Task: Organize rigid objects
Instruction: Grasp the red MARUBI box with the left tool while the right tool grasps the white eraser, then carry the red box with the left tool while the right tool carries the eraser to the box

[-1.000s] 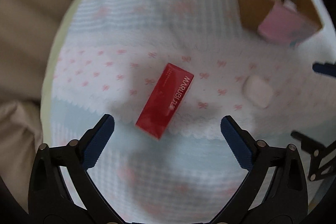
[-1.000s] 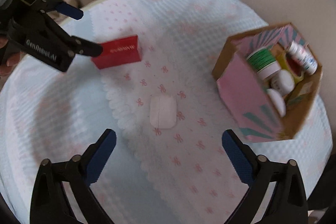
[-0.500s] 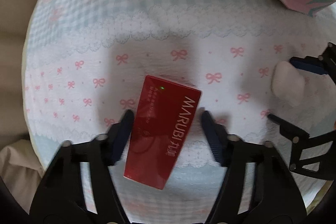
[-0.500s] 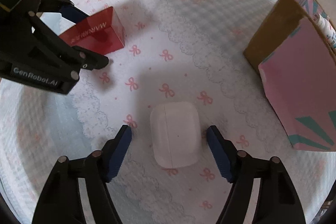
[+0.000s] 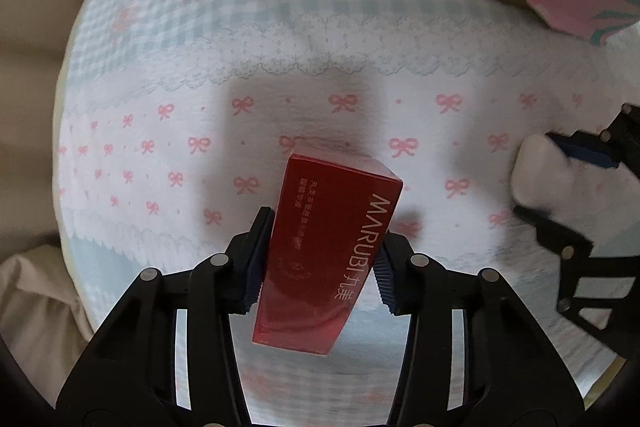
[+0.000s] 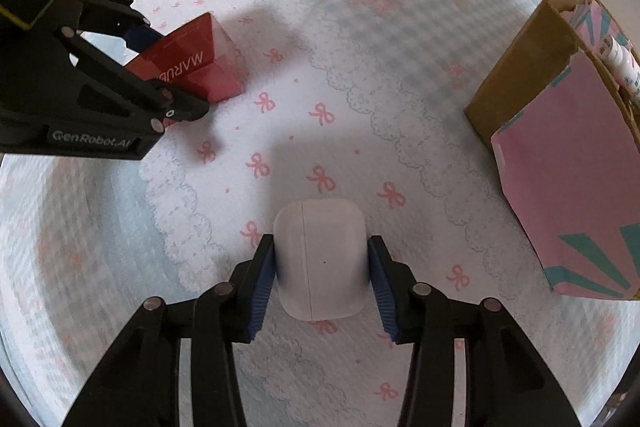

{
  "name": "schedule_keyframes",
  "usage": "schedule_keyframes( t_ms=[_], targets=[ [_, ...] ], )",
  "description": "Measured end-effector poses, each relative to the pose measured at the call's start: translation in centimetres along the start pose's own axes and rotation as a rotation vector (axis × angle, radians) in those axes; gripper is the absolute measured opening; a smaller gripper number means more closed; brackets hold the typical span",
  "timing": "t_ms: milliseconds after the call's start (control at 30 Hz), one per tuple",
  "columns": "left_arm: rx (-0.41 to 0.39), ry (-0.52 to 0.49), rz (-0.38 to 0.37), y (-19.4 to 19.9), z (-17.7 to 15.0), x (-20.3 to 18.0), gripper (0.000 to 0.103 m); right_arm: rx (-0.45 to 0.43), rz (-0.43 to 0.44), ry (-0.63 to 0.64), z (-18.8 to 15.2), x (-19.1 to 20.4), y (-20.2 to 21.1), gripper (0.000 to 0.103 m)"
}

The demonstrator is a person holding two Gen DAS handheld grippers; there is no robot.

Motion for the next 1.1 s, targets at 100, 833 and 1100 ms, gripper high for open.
schedule_keyframes(
  t_ms=[100, 833, 1100],
  targets=[
    [-0.015, 0.001, -0.005, 1.4, -0.2, -0.8, 0.041, -0.014, 0.001, 0.032, -0.6, -0.3, 0.9, 0.042],
    [-0.211, 0.433, -0.047, 20.7, -1.6, -7.2, 0.038, -0.092, 0.133, 0.006, -2.3, -4.5, 18.9, 0.042],
    [-0.344, 0.536, -0.038, 29.4, 2.1, -8.6, 0.038, -0.134, 0.189, 0.018, 1.2, -11.1, 27.8, 0.042]
  ],
)
Point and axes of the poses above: each gripper's, at about its wrist camera, not at the fingertips, and y roughly against the way its jaws point, x to its left, z to its top, the point moved 7 cm from there along -y, roughly the way its jaws point, and after that the axes turned 4 degrees about -x, right-handed, at the moved point
